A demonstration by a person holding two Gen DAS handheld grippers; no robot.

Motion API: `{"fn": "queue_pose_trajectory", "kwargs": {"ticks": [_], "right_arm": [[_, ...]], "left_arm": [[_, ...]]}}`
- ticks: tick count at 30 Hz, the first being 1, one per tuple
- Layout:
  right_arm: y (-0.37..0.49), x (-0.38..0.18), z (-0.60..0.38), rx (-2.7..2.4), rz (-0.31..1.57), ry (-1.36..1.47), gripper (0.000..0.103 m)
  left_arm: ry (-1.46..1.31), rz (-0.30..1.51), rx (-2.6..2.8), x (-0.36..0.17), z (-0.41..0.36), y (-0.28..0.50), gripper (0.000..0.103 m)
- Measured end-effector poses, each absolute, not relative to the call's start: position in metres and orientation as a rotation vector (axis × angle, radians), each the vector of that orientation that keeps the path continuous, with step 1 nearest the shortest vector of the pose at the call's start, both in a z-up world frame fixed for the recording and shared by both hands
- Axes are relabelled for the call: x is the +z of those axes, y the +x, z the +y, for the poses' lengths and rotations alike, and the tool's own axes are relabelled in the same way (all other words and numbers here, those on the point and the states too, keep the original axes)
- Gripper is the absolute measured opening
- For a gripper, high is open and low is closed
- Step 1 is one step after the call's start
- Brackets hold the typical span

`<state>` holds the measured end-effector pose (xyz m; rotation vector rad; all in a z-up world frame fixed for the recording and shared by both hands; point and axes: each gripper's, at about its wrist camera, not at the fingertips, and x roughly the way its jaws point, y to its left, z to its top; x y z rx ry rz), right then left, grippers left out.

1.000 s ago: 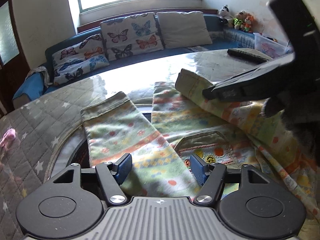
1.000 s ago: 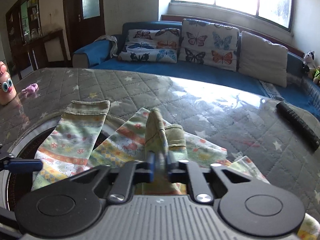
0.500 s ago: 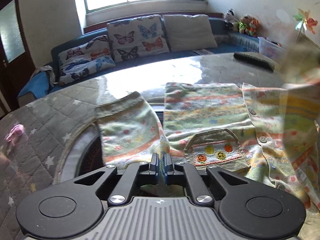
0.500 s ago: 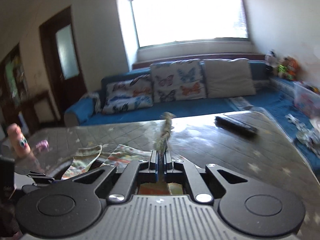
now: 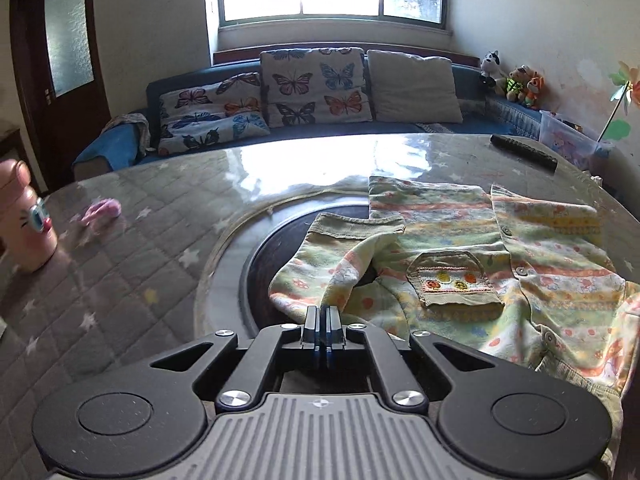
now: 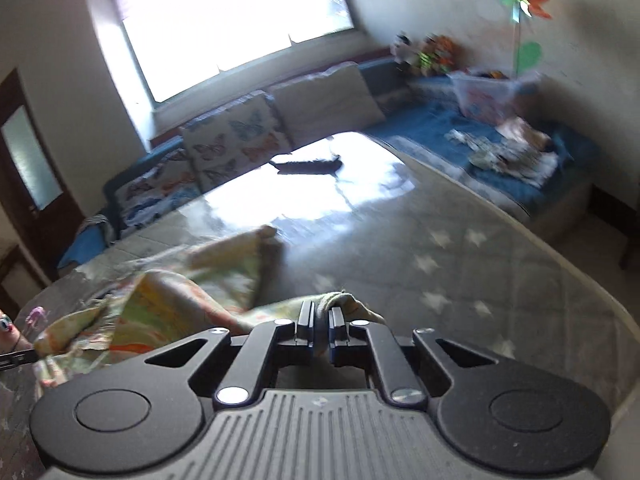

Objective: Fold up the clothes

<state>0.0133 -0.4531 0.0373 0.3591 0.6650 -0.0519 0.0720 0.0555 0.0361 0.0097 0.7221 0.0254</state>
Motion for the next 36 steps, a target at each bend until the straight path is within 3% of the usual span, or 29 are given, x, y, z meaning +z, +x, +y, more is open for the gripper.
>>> {"fn": "queue_pose_trajectory", "kwargs": {"ticks": [6,10,14,18,20,24,27,36], "right_arm": [[-0.006,0.026,-0.475,-0.174,0.711,0.372,0.012],[-0.006,0.043,-0.454,-0.131,0.667,0.315,0.034],[0.013,0.043,-0.407,-0.014,0.673,0.197,0.049],[0.033,0.025,-0.363,-0.006,0.702,0.008,0.055],[0.035,0.019,-0.35,-0.013,0.7,-0.083,0.061],[0.039,0.0,-0.328,-0.045,0.7,-0.298,0.062],[0.036,0.001,-0.341,-0.116,0.696,-0.296,0.064],[0.016,0.009,-0.412,-0.464,0.723,-0.23,0.064]], "left_arm": [[-0.014,0.755,0.07,0.034,0.079,0.041,0.002],[-0.015,0.764,0.096,0.034,0.089,0.027,0.002],[0.004,0.754,0.093,0.036,0.084,0.021,0.003],[0.032,0.733,0.081,0.042,0.075,0.024,0.005],[0.048,0.72,0.075,0.044,0.07,0.026,0.008],[0.076,0.701,0.061,0.047,0.058,0.037,0.036],[0.112,0.689,0.045,0.048,0.047,0.046,0.044],[0.187,0.698,0.013,0.042,0.029,0.068,0.051]]}}
